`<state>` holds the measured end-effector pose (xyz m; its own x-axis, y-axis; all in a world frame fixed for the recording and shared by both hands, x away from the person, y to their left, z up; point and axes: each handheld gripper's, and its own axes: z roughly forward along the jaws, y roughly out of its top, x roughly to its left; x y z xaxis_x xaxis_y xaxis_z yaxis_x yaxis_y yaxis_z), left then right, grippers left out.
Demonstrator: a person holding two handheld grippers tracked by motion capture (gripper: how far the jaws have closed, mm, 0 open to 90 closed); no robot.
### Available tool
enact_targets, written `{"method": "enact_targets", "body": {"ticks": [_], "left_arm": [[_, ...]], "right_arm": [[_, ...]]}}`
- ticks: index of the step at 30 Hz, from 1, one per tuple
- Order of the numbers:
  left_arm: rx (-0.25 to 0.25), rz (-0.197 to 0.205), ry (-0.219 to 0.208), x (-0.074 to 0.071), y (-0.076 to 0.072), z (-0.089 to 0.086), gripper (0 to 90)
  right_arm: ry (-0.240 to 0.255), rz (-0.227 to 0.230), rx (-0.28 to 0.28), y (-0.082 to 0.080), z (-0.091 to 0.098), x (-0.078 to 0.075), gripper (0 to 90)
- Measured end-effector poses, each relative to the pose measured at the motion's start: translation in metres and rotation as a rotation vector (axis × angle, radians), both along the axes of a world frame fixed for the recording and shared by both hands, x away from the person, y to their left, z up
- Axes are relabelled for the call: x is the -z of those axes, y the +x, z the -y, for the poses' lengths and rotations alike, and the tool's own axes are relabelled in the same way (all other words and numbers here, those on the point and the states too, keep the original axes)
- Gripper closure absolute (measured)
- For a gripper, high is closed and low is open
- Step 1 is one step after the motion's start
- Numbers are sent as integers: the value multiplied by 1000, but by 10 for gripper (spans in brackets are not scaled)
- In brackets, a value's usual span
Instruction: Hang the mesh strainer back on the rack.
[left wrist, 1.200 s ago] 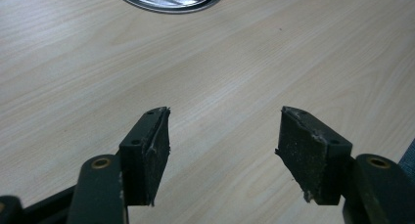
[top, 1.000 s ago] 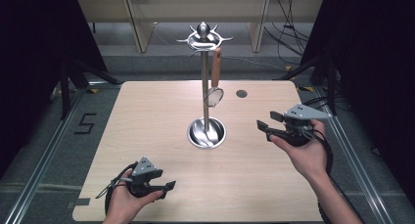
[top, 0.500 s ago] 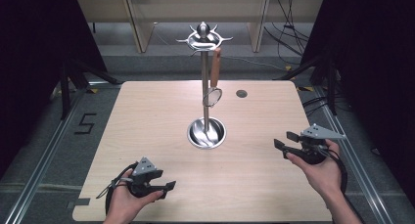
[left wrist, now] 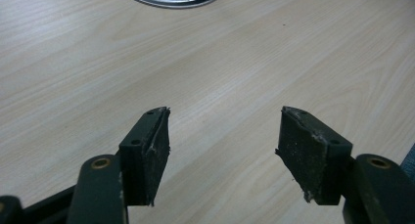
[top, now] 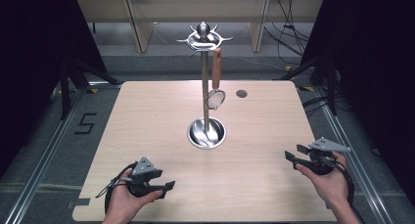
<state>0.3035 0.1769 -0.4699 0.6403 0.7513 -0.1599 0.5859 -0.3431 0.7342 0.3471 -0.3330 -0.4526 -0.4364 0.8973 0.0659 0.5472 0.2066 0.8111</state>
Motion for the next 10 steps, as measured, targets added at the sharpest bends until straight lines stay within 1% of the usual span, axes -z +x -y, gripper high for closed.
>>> {"method": "enact_targets", "body": {"ticks": [1,2,3,4,5,6,7,8,9,10], "left_arm": [[6,5,-1,0,1,-1,356],[-10,1,0,0,0,-1,356],[-10,1,0,0,0,-1,356],[17,3,20,-1,2,-3,356],[17,3,20,-1,2,-3,356],[-5,2,1,0,1,-1,356],[-4,-1,-2,0,1,0,356],[-4,-1,-2,0,1,0,356],[-1,-13,6,0,1,0,356],[-1,-13,6,0,1,0,356]], "right_arm": [[4,-2,1,0,3,2,437],[-9,16,-8,1,5,2,437],[-9,18,-6,1,6,2,437],[-9,27,-4,1,7,1,437],[14,11,16,-1,5,1,437],[14,11,16,-1,5,1,437],[-18,38,-1,1,8,1,437],[-18,38,-1,1,8,1,437],[18,7,14,-1,6,2,437],[18,7,14,-1,6,2,437]]}}
